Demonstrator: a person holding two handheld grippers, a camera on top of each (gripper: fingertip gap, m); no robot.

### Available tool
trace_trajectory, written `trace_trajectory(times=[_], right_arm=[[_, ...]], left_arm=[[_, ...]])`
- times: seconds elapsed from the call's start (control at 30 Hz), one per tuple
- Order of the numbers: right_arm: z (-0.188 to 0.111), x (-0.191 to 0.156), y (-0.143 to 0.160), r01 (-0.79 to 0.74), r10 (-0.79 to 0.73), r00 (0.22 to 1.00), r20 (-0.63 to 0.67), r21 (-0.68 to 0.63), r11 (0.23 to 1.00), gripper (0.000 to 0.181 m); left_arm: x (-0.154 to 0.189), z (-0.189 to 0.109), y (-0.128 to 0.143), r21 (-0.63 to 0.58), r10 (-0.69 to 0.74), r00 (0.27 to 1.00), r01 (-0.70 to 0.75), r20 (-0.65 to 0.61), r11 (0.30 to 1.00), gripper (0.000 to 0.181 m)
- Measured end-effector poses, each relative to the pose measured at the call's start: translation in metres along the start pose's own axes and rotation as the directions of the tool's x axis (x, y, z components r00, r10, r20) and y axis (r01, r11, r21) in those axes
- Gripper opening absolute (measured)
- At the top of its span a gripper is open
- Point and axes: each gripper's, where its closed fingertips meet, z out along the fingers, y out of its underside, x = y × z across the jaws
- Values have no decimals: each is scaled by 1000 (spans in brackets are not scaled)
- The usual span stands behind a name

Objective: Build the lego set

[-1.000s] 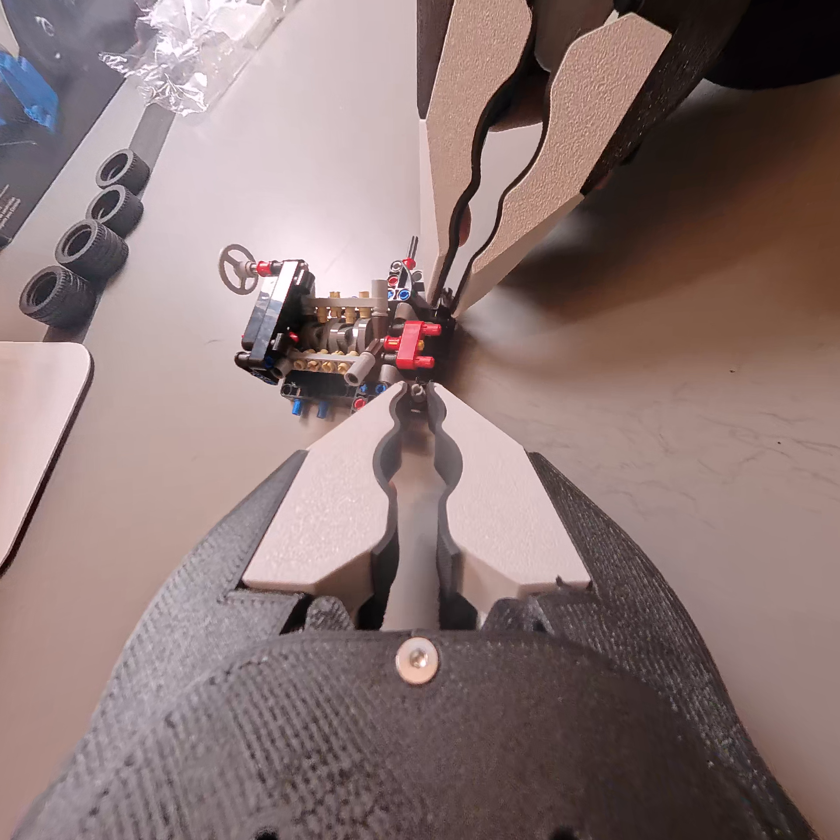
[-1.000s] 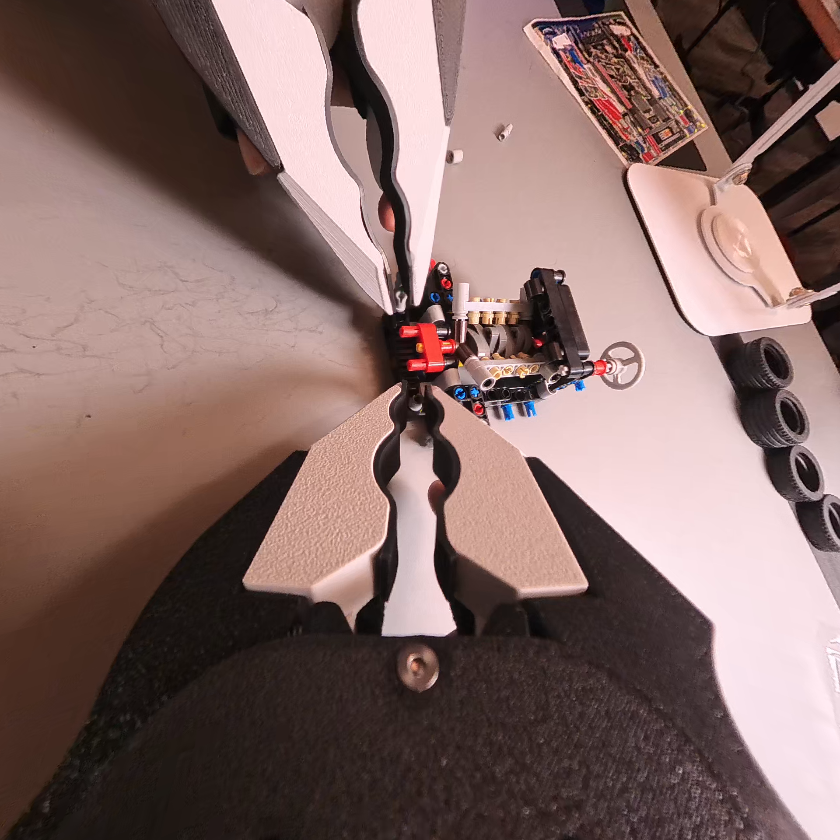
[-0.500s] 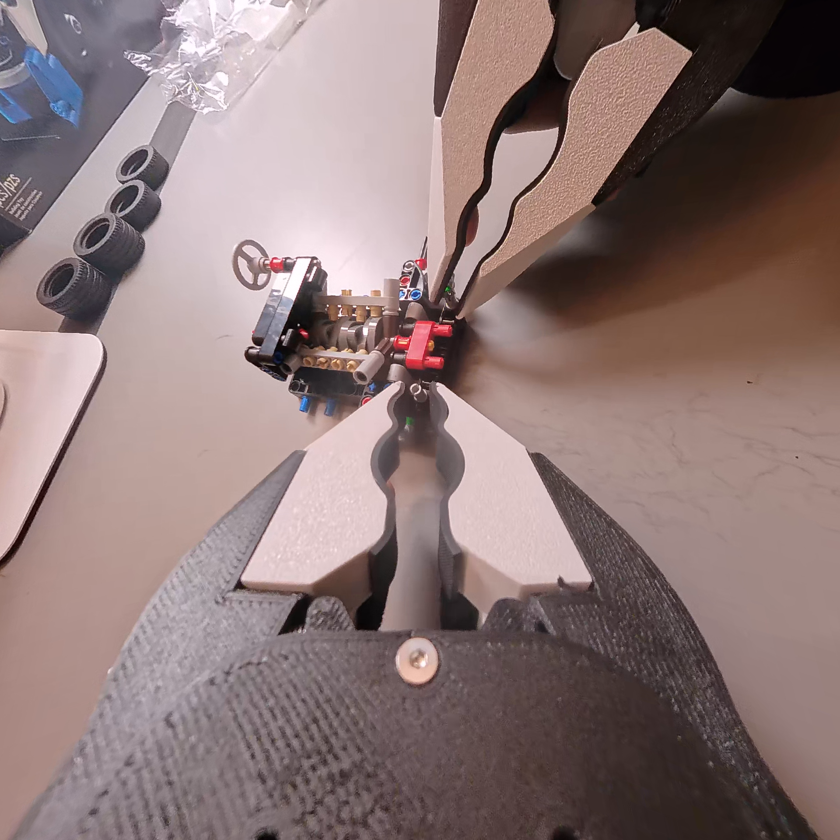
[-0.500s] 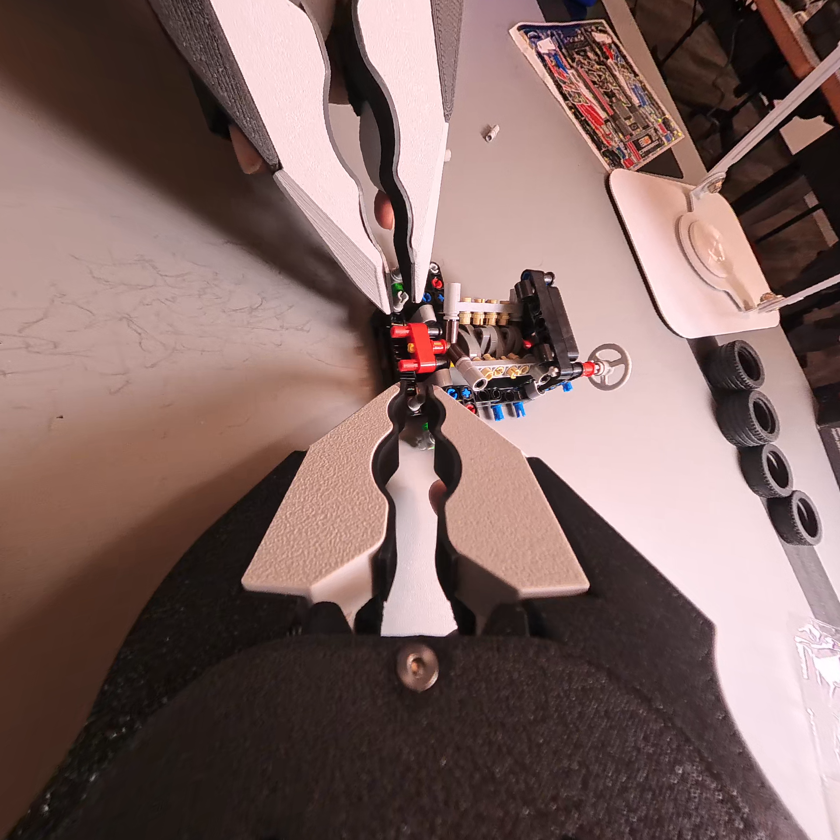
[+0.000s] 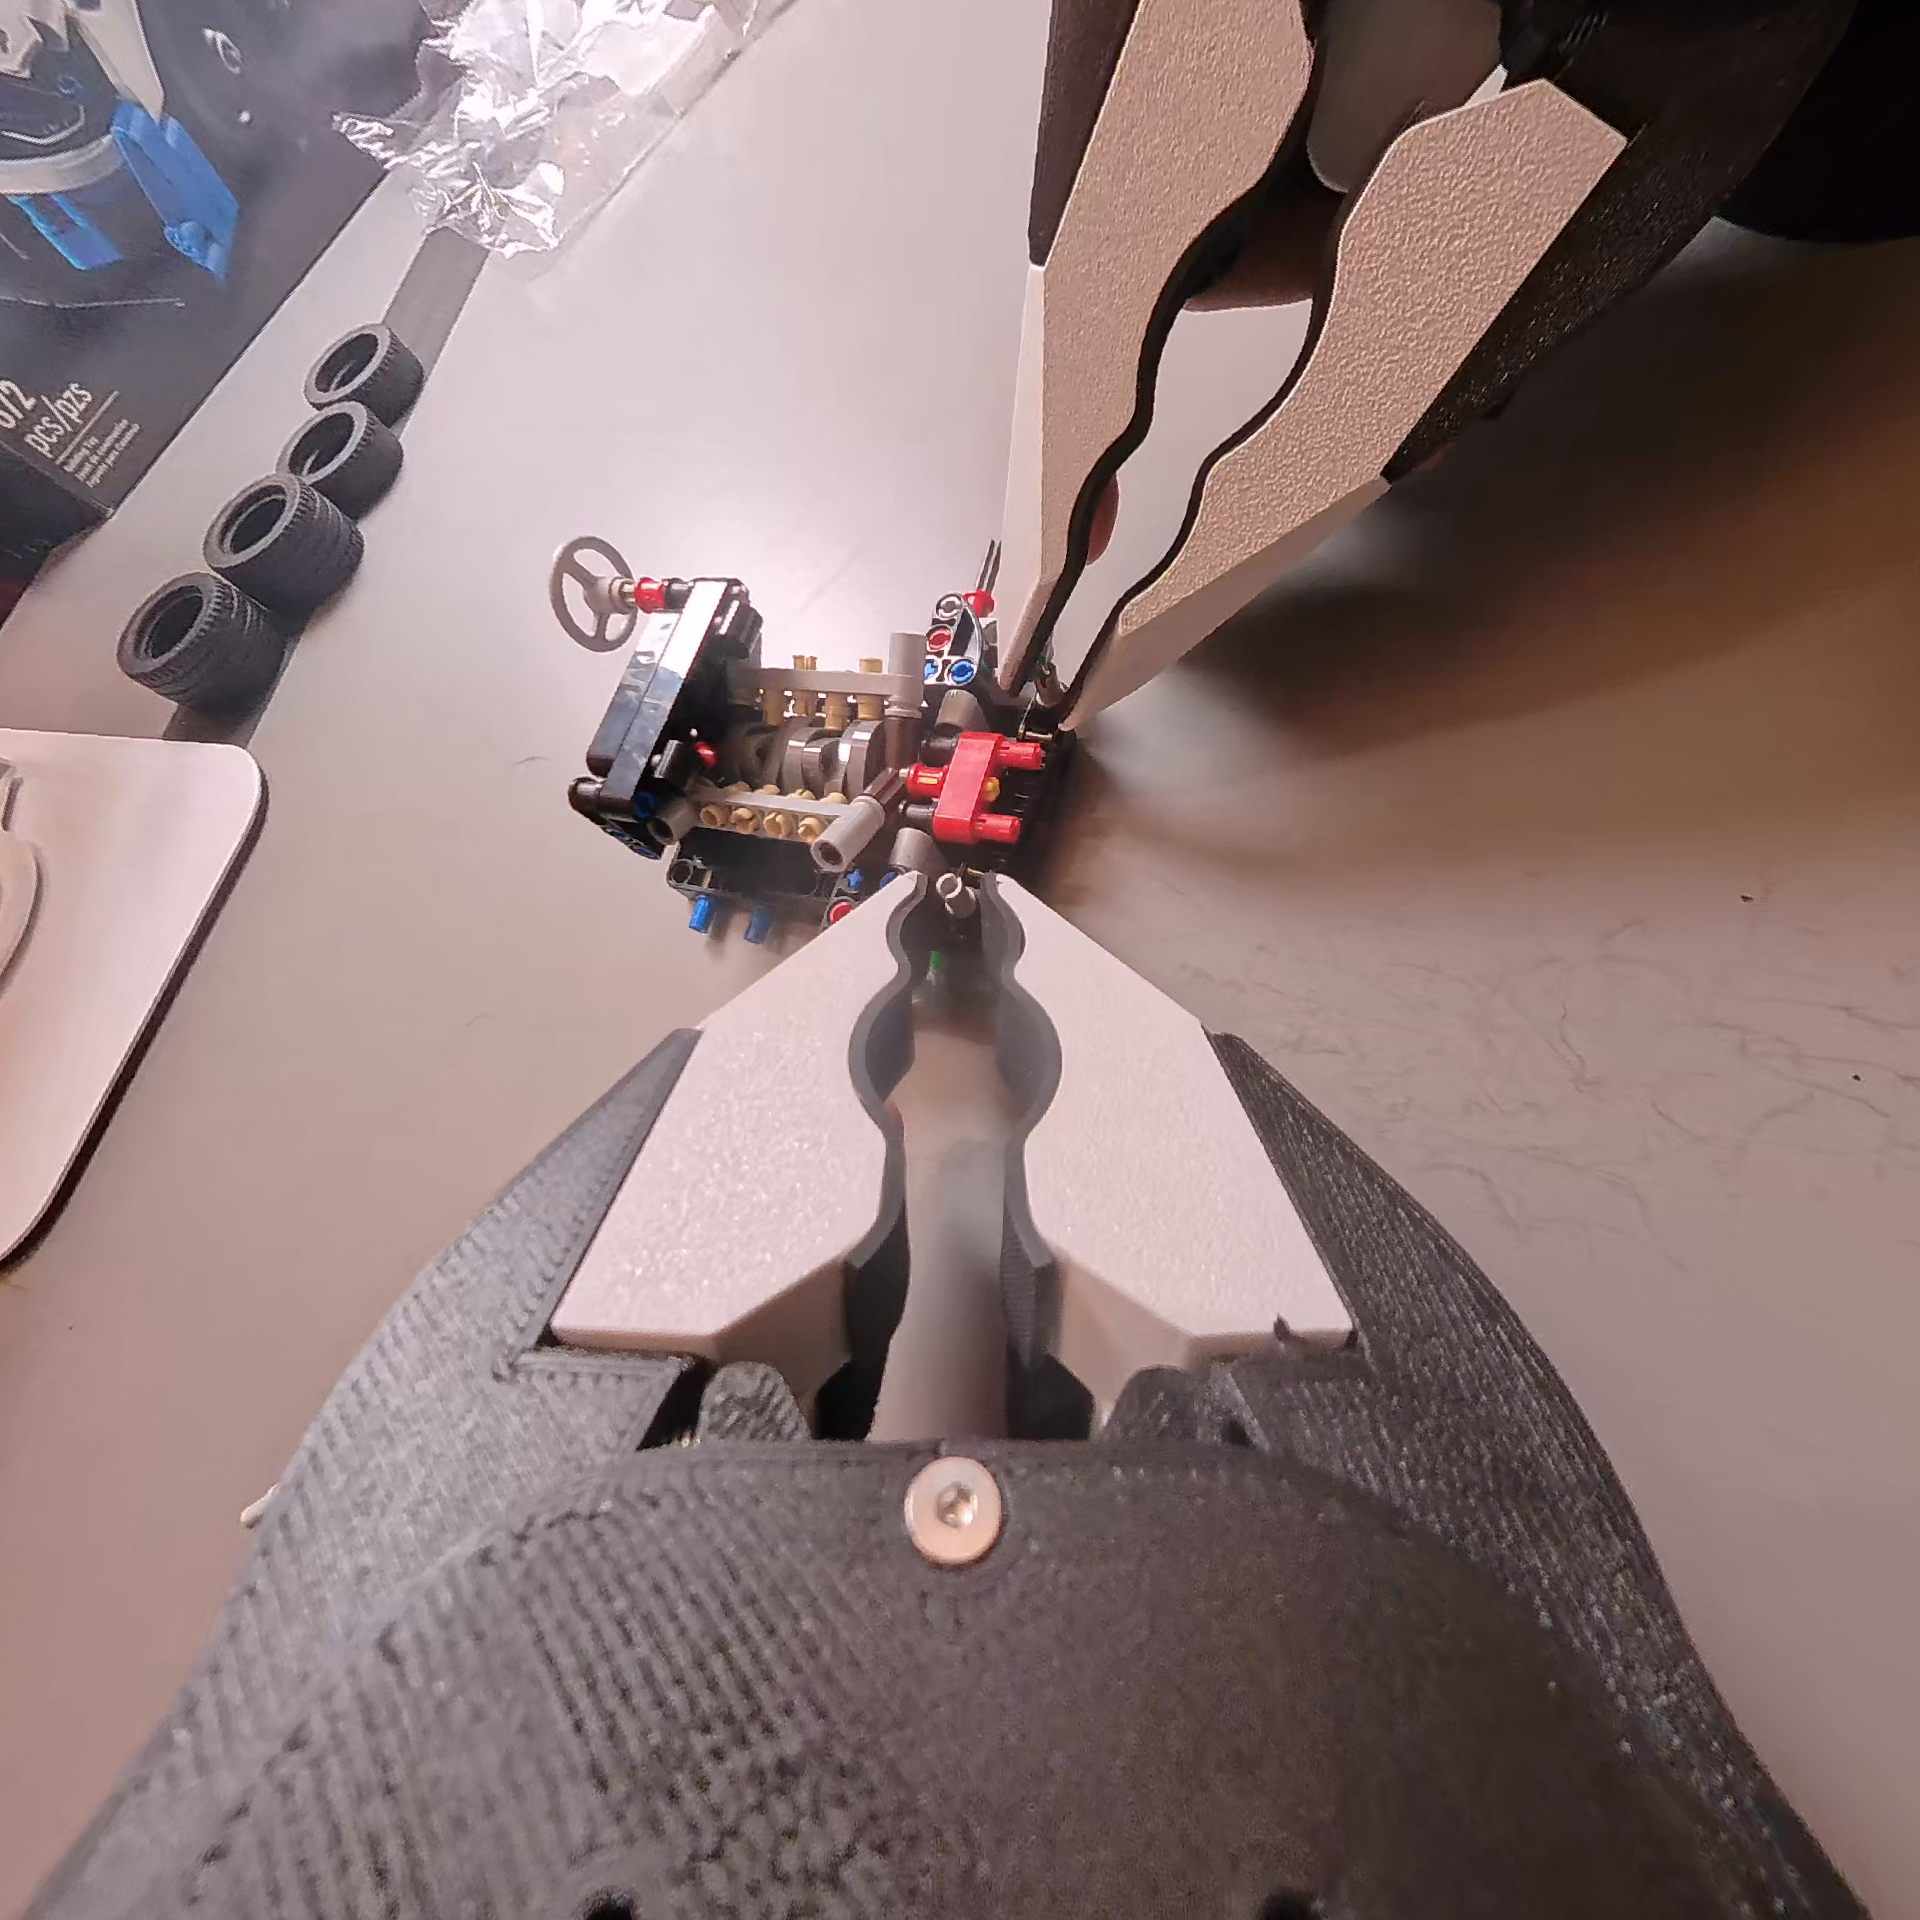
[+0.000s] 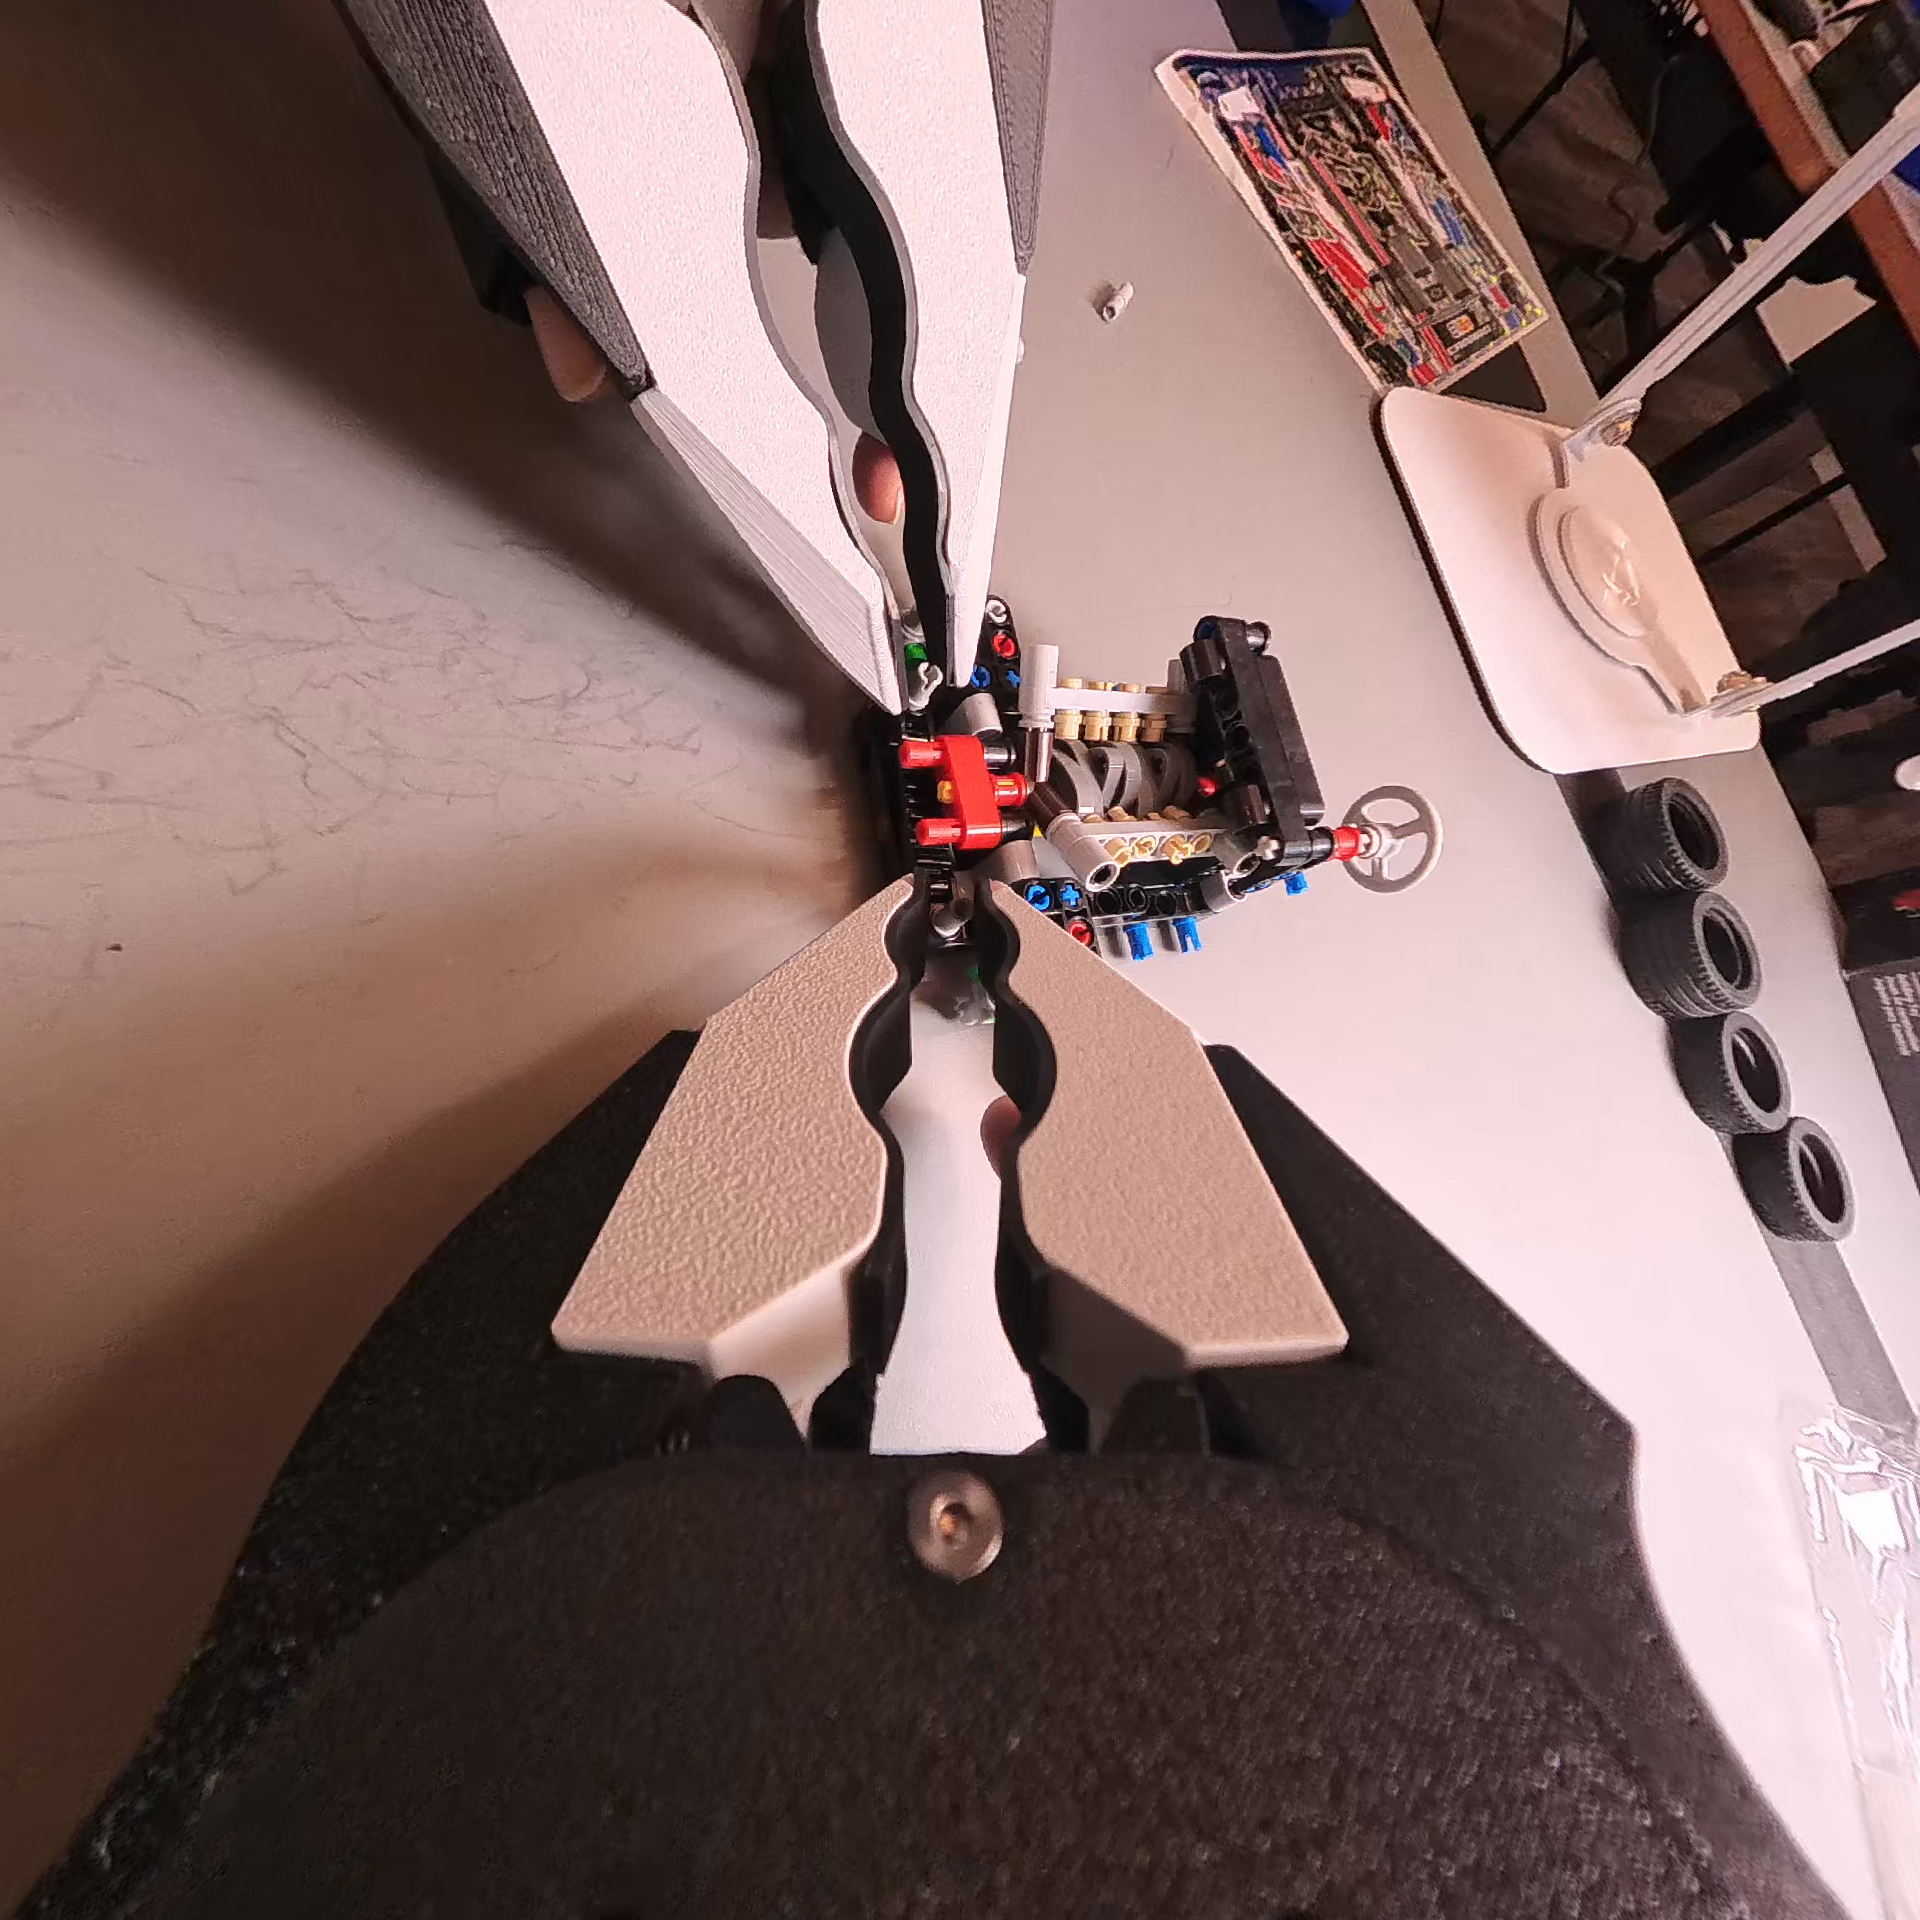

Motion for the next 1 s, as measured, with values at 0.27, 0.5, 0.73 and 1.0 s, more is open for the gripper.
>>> trace_trajectory(times=[0.27,0.5,0.73,1.0], right_arm=[[0,0,1,1,-1,1000,-1,-1,1000,7],[-6,-8,0,32,-33,998,52,18,999,4],[-6,-23,3,61,-63,990,128,13,998,4],[-6,-31,4,77,-80,983,166,29,997,4]], left_arm=[[0,0,0,1,-6,1000,6,11,1000,6],[9,-7,0,10,28,1000,-28,-14,1000,4],[27,-10,6,-5,39,995,-39,-93,999,7],[25,-10,10,-8,-10,995,9,-98,1000,15]])
